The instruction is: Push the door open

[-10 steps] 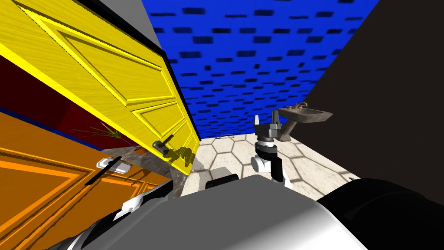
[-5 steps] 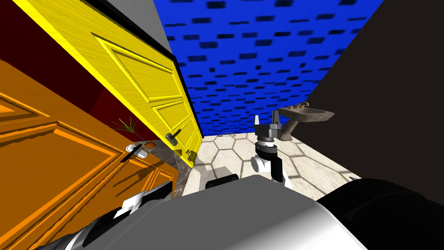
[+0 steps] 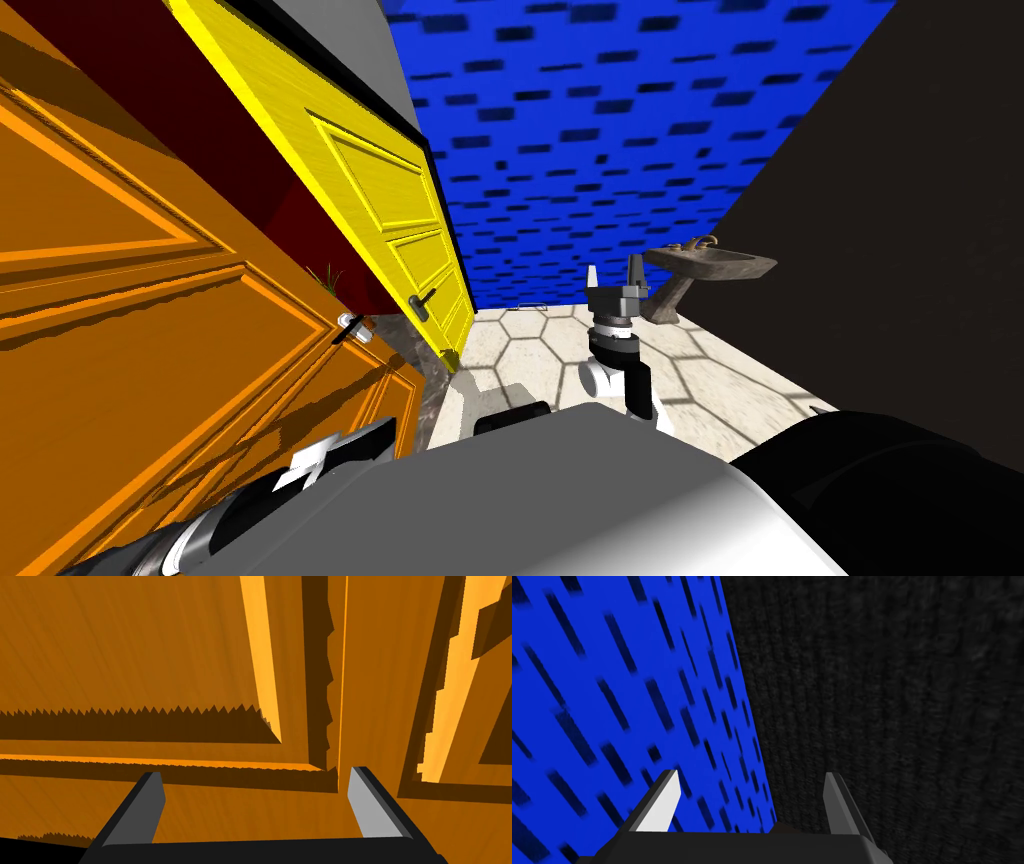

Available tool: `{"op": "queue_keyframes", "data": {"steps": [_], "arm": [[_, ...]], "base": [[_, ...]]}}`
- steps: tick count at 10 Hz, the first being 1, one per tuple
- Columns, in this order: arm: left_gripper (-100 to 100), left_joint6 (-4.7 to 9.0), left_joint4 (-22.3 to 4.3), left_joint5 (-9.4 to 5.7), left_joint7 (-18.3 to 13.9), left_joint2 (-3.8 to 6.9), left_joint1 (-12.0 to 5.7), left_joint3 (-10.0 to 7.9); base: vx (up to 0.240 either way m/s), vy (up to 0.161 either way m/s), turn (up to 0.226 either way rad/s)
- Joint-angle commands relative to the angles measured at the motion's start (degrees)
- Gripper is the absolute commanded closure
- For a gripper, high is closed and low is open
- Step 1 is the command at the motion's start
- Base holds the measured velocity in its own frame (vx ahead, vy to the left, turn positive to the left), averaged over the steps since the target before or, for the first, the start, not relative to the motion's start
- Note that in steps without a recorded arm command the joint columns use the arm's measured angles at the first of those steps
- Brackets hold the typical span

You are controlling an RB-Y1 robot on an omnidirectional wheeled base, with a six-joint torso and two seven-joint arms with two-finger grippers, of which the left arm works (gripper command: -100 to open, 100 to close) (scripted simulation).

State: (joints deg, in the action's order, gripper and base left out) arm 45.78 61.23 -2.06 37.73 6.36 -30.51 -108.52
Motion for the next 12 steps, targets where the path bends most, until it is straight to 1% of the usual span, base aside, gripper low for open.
{"op": "queue_keyframes", "data": {"steps": [1, 3, 4, 6, 8, 9, 10, 12], "arm": [[-100, 1.65, -1.05, -0.62, 0.96, 0.03, -0.22, 0.35], [-100, 3.61, -2.56, -1.36, 2.11, 0.08, -0.69, 0.56], [-100, 4.1, -2.95, -1.54, 2.4, 0.07, -0.84, 0.58], [-100, 5.55, -4.11, -2.09, 3.26, 0.01, -1.34, 0.6], [-100, 5.55, -4.11, -2.09, 3.26, 0.01, -1.34, 0.6], [-100, 6.5, -4.91, -2.44, 3.82, -0.1, -1.77, 0.52], [-100, 6.73, -5.11, -2.52, 3.96, -0.13, -1.88, 0.5], [-100, 7.68, -5.9, -2.87, 4.52, -0.24, -2.32, 0.43]], "base": [[-0.123, 0.146, 0.05], [-0.09, 0.137, 0.003], [-0.026, 0.13, 0.004], [-0.003, 0.098, 0.017], [-0.01, 0.043, 0.004], [0.021, 0.081, 0.02], [0.014, 0.086, 0.007], [-0.002, 0.099, 0.009]]}}
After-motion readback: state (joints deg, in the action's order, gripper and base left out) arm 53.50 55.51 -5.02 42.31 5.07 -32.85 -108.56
